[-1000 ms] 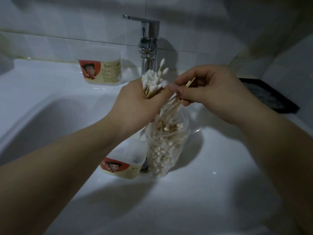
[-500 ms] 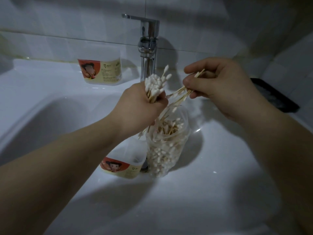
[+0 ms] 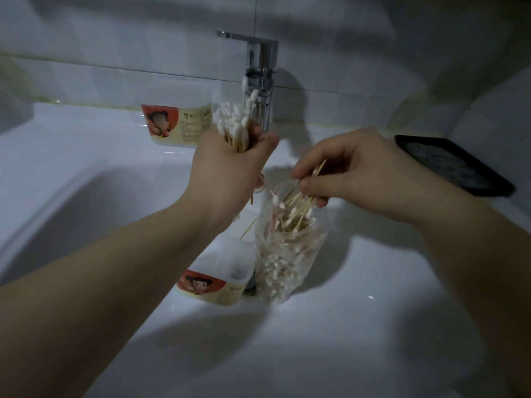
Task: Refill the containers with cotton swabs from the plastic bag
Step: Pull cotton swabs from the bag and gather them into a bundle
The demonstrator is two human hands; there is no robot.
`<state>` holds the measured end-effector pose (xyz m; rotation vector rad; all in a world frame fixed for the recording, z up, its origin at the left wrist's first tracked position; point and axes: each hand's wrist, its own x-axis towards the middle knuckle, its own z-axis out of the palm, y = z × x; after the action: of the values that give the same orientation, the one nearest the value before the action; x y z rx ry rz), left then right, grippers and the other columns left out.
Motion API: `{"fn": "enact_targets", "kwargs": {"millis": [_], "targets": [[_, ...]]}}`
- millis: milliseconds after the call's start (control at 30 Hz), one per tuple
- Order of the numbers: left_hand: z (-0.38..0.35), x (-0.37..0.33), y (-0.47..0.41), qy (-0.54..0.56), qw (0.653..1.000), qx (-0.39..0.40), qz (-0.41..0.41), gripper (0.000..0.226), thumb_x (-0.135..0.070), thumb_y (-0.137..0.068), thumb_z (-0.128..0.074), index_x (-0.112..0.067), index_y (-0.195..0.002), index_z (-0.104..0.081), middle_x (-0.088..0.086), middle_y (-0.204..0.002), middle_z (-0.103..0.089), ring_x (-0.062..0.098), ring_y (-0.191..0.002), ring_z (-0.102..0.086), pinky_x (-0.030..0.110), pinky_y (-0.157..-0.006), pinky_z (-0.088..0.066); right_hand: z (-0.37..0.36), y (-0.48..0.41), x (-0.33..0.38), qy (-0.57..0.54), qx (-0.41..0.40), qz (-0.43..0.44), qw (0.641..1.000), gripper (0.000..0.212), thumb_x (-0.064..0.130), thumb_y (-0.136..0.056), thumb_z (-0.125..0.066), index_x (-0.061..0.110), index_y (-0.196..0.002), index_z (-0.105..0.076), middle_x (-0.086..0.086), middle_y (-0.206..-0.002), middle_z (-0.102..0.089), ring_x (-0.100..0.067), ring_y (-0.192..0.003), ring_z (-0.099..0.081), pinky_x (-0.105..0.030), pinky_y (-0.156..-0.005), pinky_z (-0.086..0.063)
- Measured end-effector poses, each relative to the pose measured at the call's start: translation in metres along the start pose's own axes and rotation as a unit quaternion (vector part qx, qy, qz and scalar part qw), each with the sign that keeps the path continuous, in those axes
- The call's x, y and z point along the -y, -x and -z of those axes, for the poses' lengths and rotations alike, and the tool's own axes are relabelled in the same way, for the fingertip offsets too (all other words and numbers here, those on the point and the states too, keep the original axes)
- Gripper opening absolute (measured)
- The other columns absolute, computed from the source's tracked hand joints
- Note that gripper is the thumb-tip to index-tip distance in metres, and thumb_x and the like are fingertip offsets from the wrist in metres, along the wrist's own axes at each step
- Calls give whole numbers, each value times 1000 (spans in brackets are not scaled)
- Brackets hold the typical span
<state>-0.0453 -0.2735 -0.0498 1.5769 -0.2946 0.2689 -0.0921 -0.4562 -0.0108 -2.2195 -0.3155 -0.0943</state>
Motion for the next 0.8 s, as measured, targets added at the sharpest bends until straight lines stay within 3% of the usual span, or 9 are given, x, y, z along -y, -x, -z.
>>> {"fn": "enact_targets", "kwargs": {"millis": [167, 267, 333, 433, 500, 600, 800], "targets": [[-5, 2, 7, -36, 998, -23, -43, 28, -20, -96, -70, -21, -73, -53, -11, -56, -54, 14, -52, -60, 29, -49, -54, -14, -2, 0, -19, 37, -34, 999, 15, 8, -86, -80, 22, -91, -79, -2, -77, -78, -18, -65, -74, -26, -70, -59], [-8, 2, 8, -22, 998, -33, -47, 32, -17, -97, -68, -21, -70, -51, -13, -55, -50, 12, -54, -55, 37, -55, -56, -18, -1, 2, -35, 44, -43, 997, 7, 20, -85, -81, 19, -92, -80, -1, -81, -78, -23, -71, -75, -37, -76, -63], [-9, 1, 8, 10, 998, -44, -32, 33, -17, -97, -68, -22, -70, -49, -13, -57, -49, 11, -56, -52, 38, -58, -53, -21, 0, 5, -14, 52, -43, 998, 16, 33, -81, -83, 21, -92, -81, 0, -79, -78, -19, -72, -76, -33, -76, -62], [-12, 0, 8, 85, 995, -59, -4, 30, -17, -97, -67, -22, -74, -50, -8, -63, -52, 13, -61, -53, 35, -61, -52, -26, 1, 9, 37, 51, -41, 997, 20, 43, -76, -83, 27, -87, -81, 4, -71, -76, -8, -66, -73, -20, -63, -51], [-15, -1, 10, 126, 990, -67, 10, 28, -17, -98, -67, -20, -77, -49, -6, -63, -51, 13, -59, -52, 34, -60, -52, -29, 1, 9, 58, 45, -35, 997, 20, 46, -76, -81, 27, -81, -81, 3, -70, -75, -11, -65, -72, -27, -62, -53], [-17, 0, 11, 169, 982, -78, 43, 24, -18, -99, -65, -16, -83, -48, -1, -61, -46, 15, -55, -50, 31, -55, -49, -31, 1, 10, 66, 46, -37, 996, 27, 42, -83, -76, 17, -74, -76, -2, -66, -73, -16, -64, -72, -37, -67, -57], [-18, 0, 10, 273, 954, -56, 113, 34, -17, -101, -64, -23, -73, -44, 3, -61, -36, 18, -56, -40, 27, -48, -40, -37, -1, 6, 109, 76, -37, 990, 32, 31, -100, -60, 6, -83, -69, -11, -73, -72, -20, -63, -72, -50, -70, -59]]}}
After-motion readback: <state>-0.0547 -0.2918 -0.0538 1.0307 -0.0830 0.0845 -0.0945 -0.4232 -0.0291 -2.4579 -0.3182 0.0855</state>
